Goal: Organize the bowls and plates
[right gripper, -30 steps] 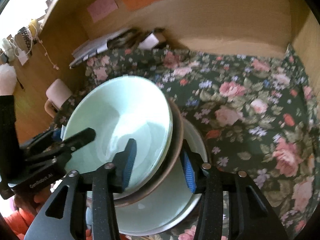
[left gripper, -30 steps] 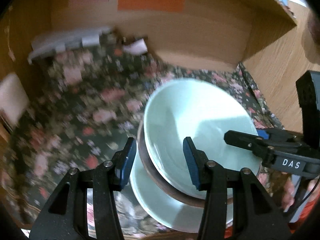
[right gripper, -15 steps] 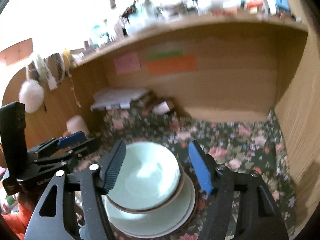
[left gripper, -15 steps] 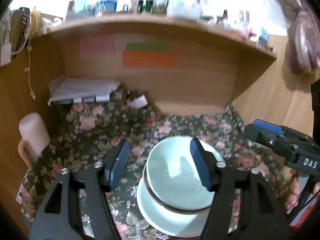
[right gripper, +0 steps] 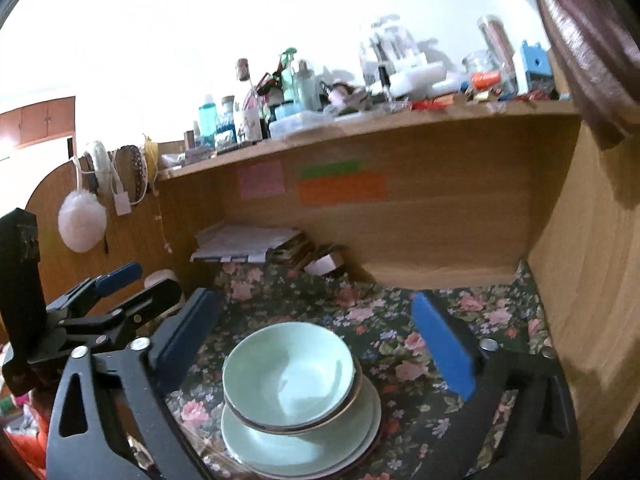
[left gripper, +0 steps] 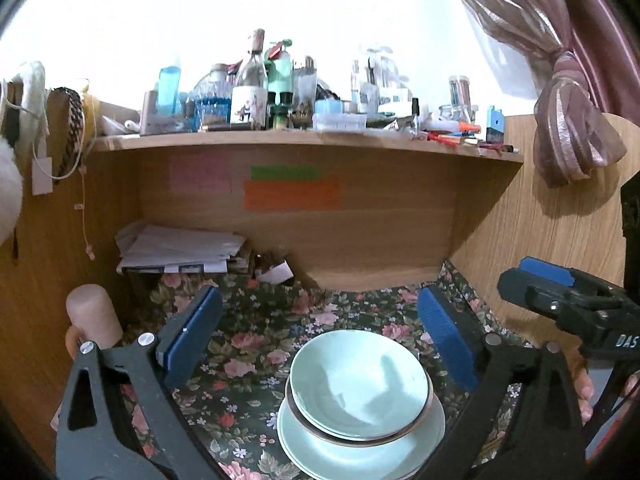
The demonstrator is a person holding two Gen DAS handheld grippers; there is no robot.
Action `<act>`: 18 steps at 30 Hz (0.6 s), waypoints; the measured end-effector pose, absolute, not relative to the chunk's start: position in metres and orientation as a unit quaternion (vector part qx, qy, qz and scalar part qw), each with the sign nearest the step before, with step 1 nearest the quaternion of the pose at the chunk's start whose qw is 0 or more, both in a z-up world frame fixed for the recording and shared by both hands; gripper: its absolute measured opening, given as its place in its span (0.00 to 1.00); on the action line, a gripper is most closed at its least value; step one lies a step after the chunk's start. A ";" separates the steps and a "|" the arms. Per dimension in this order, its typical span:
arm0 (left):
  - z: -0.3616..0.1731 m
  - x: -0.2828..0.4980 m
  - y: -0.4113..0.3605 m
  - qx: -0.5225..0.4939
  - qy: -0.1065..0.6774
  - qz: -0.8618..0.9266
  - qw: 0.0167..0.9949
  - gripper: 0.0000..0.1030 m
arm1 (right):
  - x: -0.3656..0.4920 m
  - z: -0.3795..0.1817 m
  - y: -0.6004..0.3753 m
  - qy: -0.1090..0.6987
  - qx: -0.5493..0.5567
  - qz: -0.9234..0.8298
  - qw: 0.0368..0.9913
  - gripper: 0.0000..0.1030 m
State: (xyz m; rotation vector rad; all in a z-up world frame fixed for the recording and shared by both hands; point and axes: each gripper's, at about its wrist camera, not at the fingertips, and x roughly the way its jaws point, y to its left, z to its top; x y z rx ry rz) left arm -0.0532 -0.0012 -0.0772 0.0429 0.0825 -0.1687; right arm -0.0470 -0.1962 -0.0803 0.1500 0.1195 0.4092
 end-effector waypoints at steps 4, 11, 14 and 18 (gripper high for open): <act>-0.078 -0.058 0.000 0.015 0.031 -0.085 0.996 0.98 | -0.054 -0.079 -0.192 0.050 0.060 0.190 0.979 1.00; -0.078 -0.068 0.002 0.011 0.012 -0.082 0.996 1.00 | -0.059 -0.079 -0.188 0.045 0.052 0.187 0.980 1.00; -0.078 -0.071 0.002 0.010 0.007 -0.082 0.997 1.00 | -0.061 -0.079 -0.186 0.042 0.047 0.184 0.981 1.00; -0.079 -0.072 0.003 0.007 0.005 -0.085 0.996 1.00 | -0.061 -0.080 -0.185 0.044 0.048 0.186 0.980 1.00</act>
